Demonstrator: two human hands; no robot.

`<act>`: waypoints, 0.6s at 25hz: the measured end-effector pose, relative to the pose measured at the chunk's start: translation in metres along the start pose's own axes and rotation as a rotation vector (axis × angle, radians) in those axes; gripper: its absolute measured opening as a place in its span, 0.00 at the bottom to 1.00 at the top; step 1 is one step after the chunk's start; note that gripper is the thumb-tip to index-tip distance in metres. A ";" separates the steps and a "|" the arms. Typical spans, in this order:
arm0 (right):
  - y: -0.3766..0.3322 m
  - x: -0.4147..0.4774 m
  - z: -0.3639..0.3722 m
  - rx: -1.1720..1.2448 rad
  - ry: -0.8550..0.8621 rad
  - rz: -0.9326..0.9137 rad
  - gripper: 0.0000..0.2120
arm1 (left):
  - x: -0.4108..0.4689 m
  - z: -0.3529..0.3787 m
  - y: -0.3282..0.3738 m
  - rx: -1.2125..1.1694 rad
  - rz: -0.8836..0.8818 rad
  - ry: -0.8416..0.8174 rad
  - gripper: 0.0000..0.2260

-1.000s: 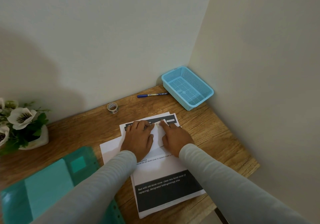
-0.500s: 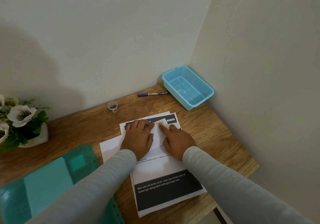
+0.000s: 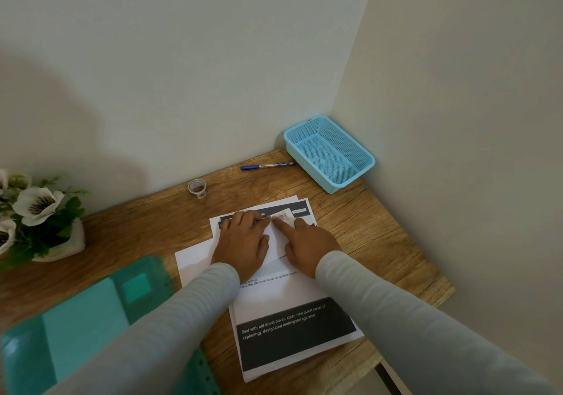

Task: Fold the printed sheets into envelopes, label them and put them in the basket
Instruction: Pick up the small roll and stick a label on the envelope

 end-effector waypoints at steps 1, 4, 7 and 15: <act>-0.001 0.004 -0.003 0.003 -0.011 0.014 0.30 | 0.000 0.000 0.000 0.003 0.000 -0.003 0.19; -0.004 0.003 -0.001 0.017 -0.004 0.028 0.31 | 0.000 0.000 0.001 0.003 -0.007 -0.006 0.19; -0.002 -0.014 0.011 0.050 0.047 0.022 0.30 | 0.001 -0.001 0.001 0.006 -0.009 -0.025 0.20; 0.007 -0.009 0.005 0.196 0.121 0.148 0.30 | 0.000 -0.002 0.001 0.006 0.010 -0.005 0.20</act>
Point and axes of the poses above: each hand's wrist, its own x-axis towards the middle knuckle, its own z-axis out of the palm, y = z × x, the point moved 2 cm from there along x, towards the middle knuckle, and after that the axes turned 5 degrees about -x, right-handed, at the moved point
